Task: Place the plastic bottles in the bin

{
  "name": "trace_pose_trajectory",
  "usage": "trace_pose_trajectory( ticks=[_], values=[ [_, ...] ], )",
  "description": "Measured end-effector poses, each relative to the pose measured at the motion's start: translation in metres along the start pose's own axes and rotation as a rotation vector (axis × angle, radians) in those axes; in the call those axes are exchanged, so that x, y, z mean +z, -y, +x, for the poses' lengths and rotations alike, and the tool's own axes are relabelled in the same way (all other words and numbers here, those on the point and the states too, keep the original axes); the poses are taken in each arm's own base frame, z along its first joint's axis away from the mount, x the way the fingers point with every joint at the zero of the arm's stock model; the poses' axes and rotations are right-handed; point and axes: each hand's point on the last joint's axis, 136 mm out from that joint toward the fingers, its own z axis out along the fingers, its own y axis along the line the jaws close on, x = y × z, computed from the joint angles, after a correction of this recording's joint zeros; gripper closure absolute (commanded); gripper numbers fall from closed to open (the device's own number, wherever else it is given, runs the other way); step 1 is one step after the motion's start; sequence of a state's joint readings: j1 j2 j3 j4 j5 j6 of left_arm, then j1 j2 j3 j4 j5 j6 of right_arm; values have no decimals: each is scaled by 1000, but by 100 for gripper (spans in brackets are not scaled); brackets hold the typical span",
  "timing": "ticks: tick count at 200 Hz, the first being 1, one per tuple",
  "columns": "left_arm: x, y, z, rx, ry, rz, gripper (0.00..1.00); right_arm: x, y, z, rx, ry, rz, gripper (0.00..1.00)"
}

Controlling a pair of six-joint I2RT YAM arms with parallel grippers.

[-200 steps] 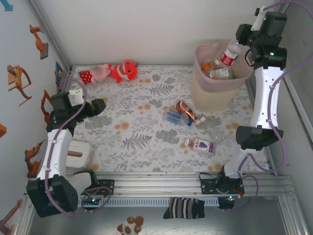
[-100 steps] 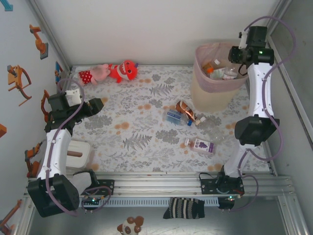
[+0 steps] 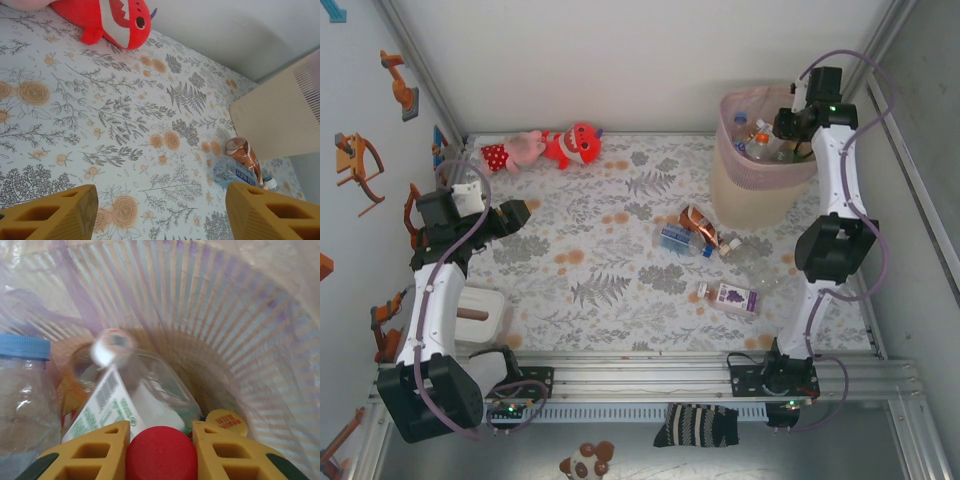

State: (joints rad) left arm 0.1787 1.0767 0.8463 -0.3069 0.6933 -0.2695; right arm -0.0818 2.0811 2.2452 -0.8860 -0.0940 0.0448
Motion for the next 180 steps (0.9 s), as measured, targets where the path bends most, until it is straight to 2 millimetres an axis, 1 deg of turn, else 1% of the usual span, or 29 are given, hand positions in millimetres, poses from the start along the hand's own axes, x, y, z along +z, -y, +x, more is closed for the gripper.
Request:
trace_pose_trajectory(
  ticks=[27, 39, 60, 94, 113, 133, 149, 162, 180],
  values=[
    [0, 0, 0, 0, 0, 0, 32, 7, 1, -1, -3, -7, 2, 56],
    [0, 0, 0, 0, 0, 0, 33, 9, 0, 2, -9, -21, 0, 51],
    [0, 0, 0, -1, 1, 0, 33, 9, -5, 8, -19, -49, -7, 47],
    [0, 0, 0, -1, 0, 2, 32, -5, -15, -2, -33, -21, -18, 45],
    [0, 0, 0, -1, 0, 2, 32, -22, -21, -7, -41, 2, -23, 45],
    [0, 0, 0, -1, 0, 2, 32, -48, -29, -15, -53, 39, -32, 46],
    [-1, 0, 1, 0, 1, 3, 33, -72, -41, -19, -70, 75, -47, 48],
    [-1, 0, 1, -1, 1, 3, 32, -89, -52, -19, -85, 94, -63, 51],
    [-1, 0, 1, -2, 1, 4, 33, -106, -66, -12, -101, 99, -92, 60]
  ],
)
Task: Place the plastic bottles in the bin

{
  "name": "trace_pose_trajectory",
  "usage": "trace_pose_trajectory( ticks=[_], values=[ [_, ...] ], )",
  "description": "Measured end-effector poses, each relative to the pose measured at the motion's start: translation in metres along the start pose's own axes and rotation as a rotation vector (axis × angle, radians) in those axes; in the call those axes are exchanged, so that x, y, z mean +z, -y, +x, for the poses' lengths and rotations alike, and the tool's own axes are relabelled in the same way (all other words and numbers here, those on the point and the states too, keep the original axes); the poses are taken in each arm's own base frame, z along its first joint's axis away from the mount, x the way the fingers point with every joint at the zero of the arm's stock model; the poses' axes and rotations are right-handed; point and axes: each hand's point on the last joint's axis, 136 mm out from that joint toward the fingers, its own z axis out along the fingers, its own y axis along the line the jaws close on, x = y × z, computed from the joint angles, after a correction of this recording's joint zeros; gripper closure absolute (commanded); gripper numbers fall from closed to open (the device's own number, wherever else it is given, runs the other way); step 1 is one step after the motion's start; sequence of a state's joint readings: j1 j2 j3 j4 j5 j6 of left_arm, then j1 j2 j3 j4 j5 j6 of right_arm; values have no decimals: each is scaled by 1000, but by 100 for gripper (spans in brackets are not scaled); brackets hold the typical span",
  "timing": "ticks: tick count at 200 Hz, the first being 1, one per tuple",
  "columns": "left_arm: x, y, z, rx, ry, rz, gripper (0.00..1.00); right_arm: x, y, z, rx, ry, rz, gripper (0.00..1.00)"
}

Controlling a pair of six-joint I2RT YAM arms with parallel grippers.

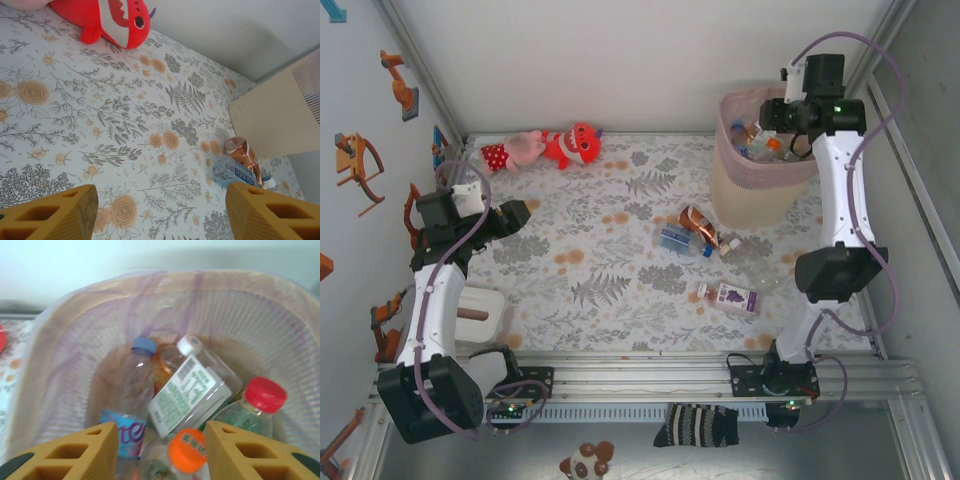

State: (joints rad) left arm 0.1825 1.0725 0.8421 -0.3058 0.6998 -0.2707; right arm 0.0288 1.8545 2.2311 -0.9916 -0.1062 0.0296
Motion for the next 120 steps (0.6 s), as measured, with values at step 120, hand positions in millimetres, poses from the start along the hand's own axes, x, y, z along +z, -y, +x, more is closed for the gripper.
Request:
trace_pose_trajectory(
  ticks=[120],
  values=[
    [-1, 1, -1, 2, 7, 5, 32, 77, 6, 66, -15, -216, 10, 89]
  ],
)
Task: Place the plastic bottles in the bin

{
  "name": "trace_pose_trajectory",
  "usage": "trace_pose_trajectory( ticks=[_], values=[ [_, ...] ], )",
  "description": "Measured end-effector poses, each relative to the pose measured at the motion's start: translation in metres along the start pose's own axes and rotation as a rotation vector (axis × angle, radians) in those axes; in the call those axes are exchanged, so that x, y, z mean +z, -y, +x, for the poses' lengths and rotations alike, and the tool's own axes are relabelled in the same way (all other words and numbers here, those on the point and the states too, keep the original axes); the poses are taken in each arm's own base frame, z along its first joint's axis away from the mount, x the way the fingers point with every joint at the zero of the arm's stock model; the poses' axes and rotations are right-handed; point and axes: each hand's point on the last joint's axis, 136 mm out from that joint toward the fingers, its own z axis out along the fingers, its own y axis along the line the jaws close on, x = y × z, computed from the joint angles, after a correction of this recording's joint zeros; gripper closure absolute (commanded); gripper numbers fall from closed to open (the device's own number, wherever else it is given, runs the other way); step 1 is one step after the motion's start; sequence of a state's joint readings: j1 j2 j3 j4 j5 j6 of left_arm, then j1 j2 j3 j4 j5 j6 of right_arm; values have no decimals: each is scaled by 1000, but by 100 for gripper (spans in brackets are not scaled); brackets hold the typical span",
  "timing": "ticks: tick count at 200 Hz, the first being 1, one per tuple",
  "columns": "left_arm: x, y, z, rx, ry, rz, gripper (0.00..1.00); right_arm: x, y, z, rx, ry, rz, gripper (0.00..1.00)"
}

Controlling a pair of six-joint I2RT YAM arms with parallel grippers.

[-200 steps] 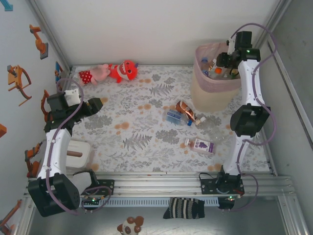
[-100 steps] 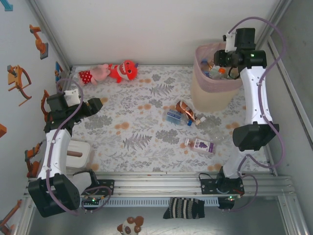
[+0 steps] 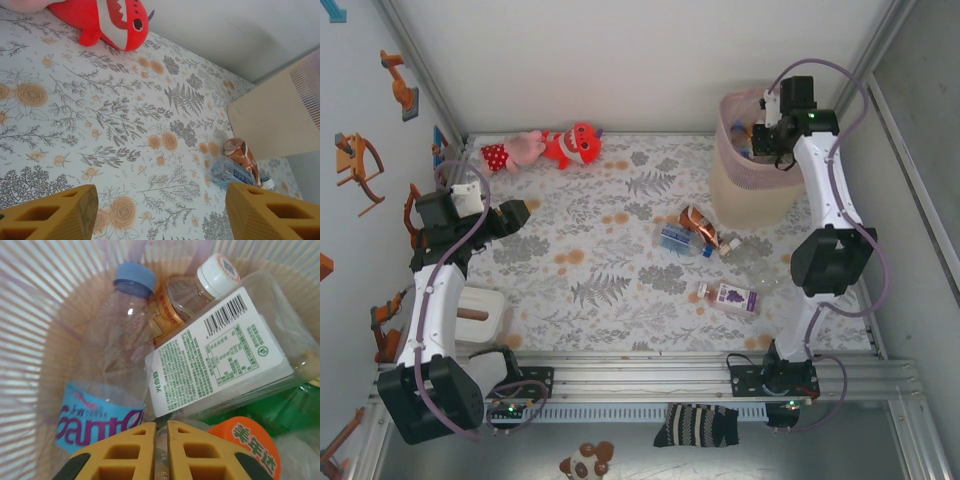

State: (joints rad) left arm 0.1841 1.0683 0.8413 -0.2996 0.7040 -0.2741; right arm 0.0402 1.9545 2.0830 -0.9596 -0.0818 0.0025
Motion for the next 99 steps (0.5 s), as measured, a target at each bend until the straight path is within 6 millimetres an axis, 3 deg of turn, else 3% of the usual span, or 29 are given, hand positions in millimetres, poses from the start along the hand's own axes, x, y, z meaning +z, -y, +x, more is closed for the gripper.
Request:
trace_pose_trajectory(
  ticks=[25, 54, 76, 99],
  values=[
    [-1, 1, 0, 3, 3, 1, 33, 2, 0, -5, 0, 6, -1, 89],
    [-2, 2, -1, 5, 6, 2, 32, -14, -1, -10, 1, 35, 1, 89],
    [-2, 3, -2, 7, 12, 7, 33, -43, -8, -14, -9, 85, -4, 88],
    [-3, 7, -5, 16, 28, 30, 33, -88, -23, -17, -33, 159, -27, 87]
  ],
)
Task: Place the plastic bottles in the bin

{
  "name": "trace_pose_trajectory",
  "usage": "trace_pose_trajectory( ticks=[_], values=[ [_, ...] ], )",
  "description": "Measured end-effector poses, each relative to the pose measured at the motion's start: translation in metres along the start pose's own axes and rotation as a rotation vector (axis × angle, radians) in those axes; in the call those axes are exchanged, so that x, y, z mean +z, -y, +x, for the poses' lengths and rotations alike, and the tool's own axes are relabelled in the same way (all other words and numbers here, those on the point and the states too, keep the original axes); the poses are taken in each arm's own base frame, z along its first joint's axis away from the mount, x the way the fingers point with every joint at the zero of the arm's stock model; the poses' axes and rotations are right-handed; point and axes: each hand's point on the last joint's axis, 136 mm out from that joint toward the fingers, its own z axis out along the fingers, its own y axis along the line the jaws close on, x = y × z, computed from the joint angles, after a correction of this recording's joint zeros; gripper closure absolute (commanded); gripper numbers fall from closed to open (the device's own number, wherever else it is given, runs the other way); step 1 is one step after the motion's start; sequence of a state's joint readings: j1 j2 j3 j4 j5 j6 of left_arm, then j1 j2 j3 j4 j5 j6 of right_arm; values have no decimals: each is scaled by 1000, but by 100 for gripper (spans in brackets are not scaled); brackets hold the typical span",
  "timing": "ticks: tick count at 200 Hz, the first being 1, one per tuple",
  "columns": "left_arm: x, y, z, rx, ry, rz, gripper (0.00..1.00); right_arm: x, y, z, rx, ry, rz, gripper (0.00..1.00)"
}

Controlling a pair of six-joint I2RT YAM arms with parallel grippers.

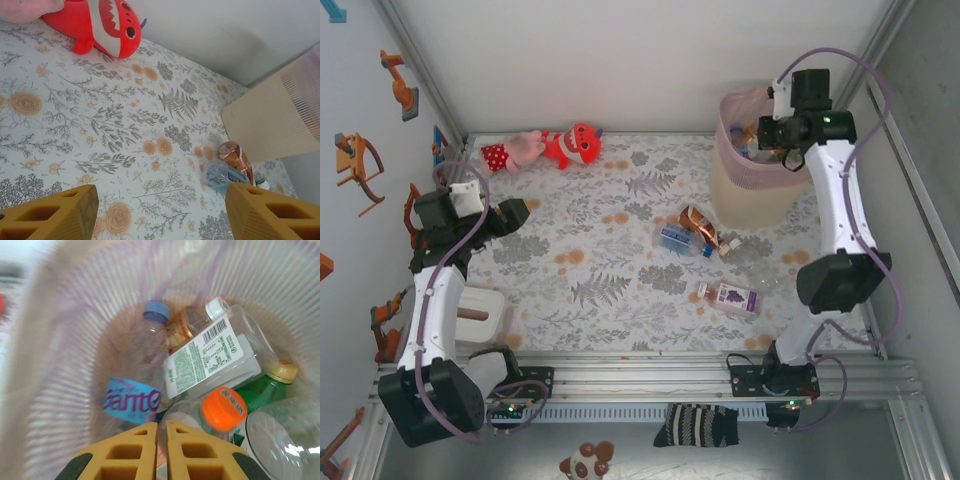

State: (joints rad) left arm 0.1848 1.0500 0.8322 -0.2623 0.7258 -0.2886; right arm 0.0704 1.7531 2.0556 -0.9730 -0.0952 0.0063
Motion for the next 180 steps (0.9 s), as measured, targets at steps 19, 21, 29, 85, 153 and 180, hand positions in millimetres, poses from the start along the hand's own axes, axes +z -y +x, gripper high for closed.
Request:
trace_pose_trajectory(
  ticks=[19, 21, 29, 85, 153, 180],
  values=[
    [-3, 4, 0, 8, 18, 16, 32, -34, -18, -2, -39, 49, -29, 85],
    [-3, 5, 0, 10, 20, 18, 32, -36, -19, -2, -44, 51, -31, 85],
    [-4, 7, -1, 13, 26, 23, 32, -47, -29, 2, -75, 60, -49, 83],
    [-8, 21, -9, 49, 61, 81, 31, -53, -117, 92, -420, -145, -202, 73],
    [-16, 28, -9, 92, 79, 86, 30, -28, -166, 233, -781, -440, -260, 62],
    [-15, 25, -5, 77, 60, 80, 30, -9, -169, 266, -870, -524, -229, 57]
  ],
)
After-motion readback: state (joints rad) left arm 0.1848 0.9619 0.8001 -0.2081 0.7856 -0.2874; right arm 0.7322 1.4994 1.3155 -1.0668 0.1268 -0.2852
